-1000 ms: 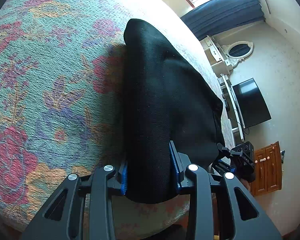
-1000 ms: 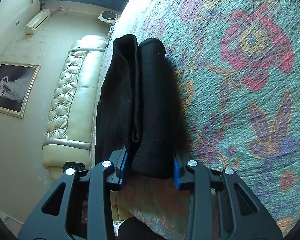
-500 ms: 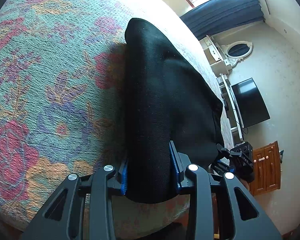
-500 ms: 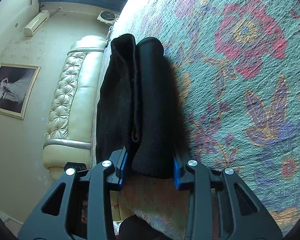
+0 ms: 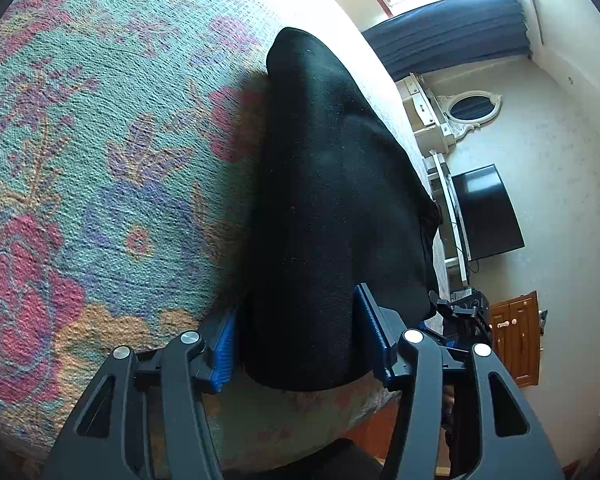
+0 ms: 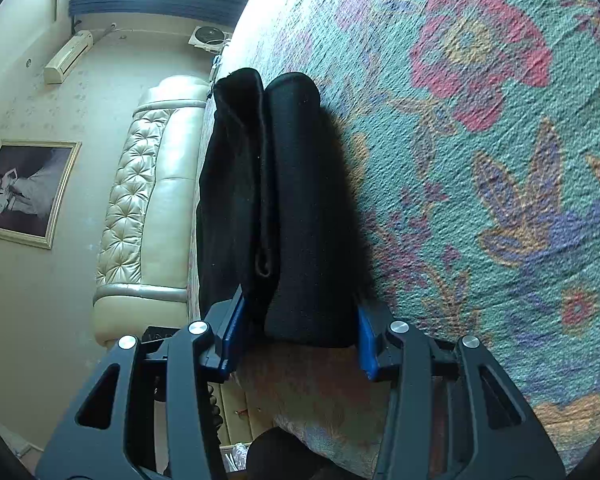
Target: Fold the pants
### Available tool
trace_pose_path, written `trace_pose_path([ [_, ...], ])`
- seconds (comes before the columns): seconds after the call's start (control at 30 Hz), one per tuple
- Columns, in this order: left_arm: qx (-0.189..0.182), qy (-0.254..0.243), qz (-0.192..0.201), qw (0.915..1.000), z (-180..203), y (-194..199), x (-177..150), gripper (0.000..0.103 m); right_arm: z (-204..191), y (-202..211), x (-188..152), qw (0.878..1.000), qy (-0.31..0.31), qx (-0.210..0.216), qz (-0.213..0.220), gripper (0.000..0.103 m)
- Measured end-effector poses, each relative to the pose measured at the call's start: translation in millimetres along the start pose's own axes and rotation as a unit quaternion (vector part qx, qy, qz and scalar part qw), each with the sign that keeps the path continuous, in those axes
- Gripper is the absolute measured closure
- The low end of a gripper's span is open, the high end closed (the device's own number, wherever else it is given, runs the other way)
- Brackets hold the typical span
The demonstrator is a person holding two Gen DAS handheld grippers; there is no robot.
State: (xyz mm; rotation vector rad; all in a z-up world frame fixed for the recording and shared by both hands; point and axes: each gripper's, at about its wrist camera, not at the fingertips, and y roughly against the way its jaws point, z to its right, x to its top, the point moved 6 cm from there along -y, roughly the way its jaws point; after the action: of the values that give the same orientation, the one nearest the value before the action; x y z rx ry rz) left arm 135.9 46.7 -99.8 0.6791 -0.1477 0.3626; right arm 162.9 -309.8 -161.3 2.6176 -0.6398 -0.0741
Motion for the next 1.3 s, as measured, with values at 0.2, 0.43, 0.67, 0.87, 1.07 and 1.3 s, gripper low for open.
trace_pose_path([
  [0.2,0.057,-0.061,-0.007,0.9965,18,2,-9,0.026,4,12,-6,1.0,-0.012,-0.012,0.008,0.047],
  [0.43,0.178,-0.129,0.004,0.9755,34,1,-24,0.017,6,23,-21,0.999,-0.024,-0.046,0.015,0.042],
  [0.67,0.233,-0.128,0.013,0.9641,40,6,-33,0.017,-2,27,-39,0.996,-0.001,-0.084,0.02,0.036],
  [0.87,0.3,-0.18,0.046,0.9356,55,22,-53,0.017,-14,26,-57,0.987,0.052,-0.149,0.028,0.036],
  [1.07,0.313,-0.2,0.119,0.9209,76,48,-66,0.017,-39,21,-87,0.952,0.159,-0.257,0.053,0.027],
  [1.3,0.321,-0.216,0.173,0.9058,93,57,-70,0.017,-67,23,-101,0.901,0.265,-0.325,0.111,0.021],
])
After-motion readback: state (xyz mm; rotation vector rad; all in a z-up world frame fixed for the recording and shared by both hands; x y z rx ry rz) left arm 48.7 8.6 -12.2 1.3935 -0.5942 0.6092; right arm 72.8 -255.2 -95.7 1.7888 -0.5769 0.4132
